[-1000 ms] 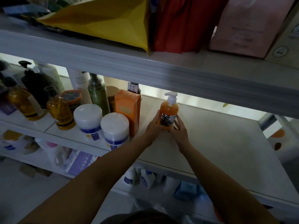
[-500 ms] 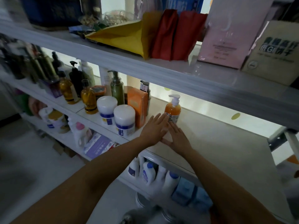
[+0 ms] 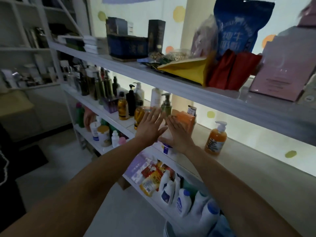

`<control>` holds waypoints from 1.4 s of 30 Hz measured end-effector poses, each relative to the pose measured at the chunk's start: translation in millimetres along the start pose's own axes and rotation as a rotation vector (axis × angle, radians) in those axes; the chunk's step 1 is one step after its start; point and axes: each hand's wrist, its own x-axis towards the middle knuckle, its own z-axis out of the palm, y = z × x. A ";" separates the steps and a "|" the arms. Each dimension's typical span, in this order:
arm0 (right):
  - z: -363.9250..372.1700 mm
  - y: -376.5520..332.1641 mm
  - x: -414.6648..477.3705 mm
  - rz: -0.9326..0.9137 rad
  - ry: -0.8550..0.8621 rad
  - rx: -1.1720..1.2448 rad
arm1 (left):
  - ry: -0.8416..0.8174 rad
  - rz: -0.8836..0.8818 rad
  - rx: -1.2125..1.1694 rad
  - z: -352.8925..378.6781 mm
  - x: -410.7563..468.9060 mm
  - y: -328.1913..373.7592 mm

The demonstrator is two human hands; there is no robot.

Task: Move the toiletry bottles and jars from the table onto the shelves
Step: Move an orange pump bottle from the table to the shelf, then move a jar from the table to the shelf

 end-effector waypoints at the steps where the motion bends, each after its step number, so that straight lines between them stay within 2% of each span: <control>1: 3.3 -13.5 9.5 -0.027 -0.006 -0.016 | -0.004 -0.019 0.031 -3.2 -4.3 -19.0; 8: 46.2 -114.1 93.9 -0.036 -0.041 -0.100 | -0.017 -0.086 0.142 -42.8 -36.8 -173.0; 14: 96.6 -205.5 171.1 -0.103 -0.073 -0.121 | -0.071 -0.264 0.219 -56.2 -68.0 -297.2; 24: 157.5 -313.6 274.9 -0.275 -0.176 -0.081 | -0.112 -0.486 0.158 -57.5 -109.0 -438.6; 32: 219.1 -367.9 395.1 -0.363 -0.242 -0.081 | -0.125 -0.600 0.167 -38.0 -94.5 -551.2; 42: 272.1 -463.5 591.5 -0.551 -0.228 -0.058 | -0.068 -0.738 0.260 -33.5 -49.3 -745.8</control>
